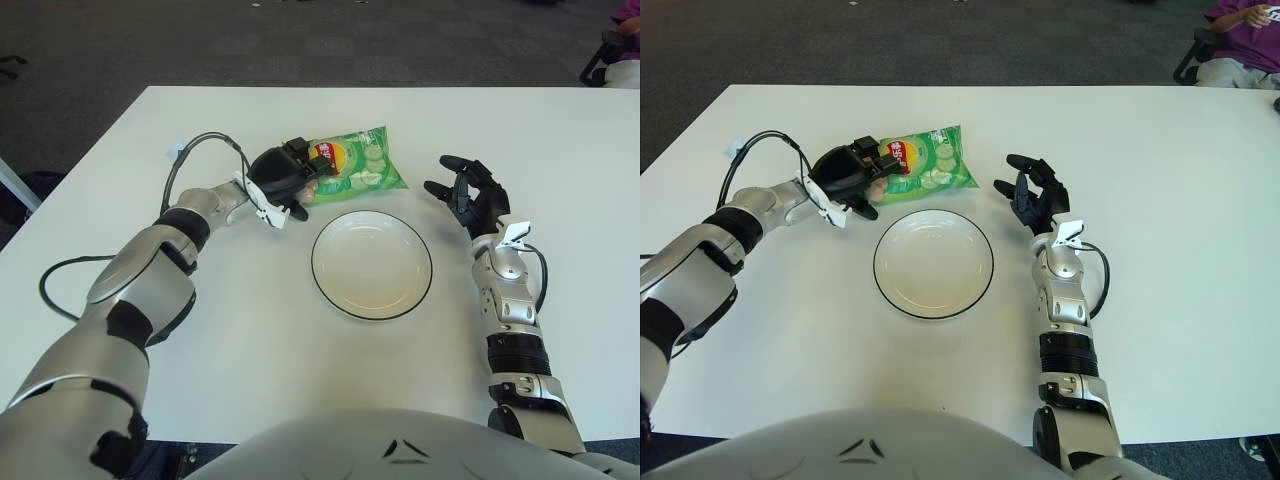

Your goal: Put the snack into the plate.

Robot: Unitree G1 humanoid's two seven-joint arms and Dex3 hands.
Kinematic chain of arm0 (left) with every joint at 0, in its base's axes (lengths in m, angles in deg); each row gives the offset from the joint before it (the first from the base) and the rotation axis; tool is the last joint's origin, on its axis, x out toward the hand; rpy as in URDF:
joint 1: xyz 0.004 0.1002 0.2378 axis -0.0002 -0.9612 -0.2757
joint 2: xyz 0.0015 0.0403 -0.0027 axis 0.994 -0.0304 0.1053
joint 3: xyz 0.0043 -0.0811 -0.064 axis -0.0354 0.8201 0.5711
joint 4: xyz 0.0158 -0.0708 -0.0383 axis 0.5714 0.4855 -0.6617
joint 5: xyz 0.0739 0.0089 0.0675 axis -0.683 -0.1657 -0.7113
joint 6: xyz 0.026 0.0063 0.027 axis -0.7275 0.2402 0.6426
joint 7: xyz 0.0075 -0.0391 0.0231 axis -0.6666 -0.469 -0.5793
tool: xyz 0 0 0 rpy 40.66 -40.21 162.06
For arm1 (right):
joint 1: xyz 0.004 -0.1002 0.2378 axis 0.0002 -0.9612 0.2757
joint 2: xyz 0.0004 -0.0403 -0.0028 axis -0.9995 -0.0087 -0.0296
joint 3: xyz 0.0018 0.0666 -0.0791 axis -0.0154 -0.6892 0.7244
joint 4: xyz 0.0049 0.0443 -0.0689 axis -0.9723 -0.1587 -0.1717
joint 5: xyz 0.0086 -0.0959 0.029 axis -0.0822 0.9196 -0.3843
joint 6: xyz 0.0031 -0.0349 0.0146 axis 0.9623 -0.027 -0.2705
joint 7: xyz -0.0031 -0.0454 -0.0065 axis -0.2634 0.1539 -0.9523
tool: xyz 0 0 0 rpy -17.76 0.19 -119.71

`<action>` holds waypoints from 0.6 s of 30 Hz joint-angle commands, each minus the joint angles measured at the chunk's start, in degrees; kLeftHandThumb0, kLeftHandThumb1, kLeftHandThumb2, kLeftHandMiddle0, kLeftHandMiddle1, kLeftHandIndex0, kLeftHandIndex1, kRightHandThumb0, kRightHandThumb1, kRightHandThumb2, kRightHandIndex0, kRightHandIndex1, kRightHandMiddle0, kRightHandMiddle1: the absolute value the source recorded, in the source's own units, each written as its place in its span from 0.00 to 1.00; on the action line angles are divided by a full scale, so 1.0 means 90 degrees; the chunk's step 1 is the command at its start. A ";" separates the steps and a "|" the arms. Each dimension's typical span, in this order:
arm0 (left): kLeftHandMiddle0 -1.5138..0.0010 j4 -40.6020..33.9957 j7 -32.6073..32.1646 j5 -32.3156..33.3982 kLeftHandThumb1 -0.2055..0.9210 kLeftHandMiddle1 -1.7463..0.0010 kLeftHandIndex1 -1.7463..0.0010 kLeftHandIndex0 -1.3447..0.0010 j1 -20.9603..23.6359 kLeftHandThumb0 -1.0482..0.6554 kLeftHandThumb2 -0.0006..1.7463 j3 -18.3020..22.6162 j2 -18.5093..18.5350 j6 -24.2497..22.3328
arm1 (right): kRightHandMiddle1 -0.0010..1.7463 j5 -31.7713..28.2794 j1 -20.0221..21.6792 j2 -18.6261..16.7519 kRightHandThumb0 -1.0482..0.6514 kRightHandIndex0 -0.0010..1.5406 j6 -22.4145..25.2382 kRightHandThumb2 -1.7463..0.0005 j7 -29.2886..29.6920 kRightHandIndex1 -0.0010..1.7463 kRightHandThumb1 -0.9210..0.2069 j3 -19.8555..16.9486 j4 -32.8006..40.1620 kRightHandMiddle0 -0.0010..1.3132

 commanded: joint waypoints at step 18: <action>0.76 -0.2378 0.0303 -0.0421 0.92 0.27 0.40 0.74 -0.1009 0.40 0.00 0.0804 0.0763 -0.0676 | 0.35 -0.0041 0.0056 0.0029 0.40 0.64 0.0026 0.57 0.0020 0.00 0.00 -0.0034 -0.0027 0.35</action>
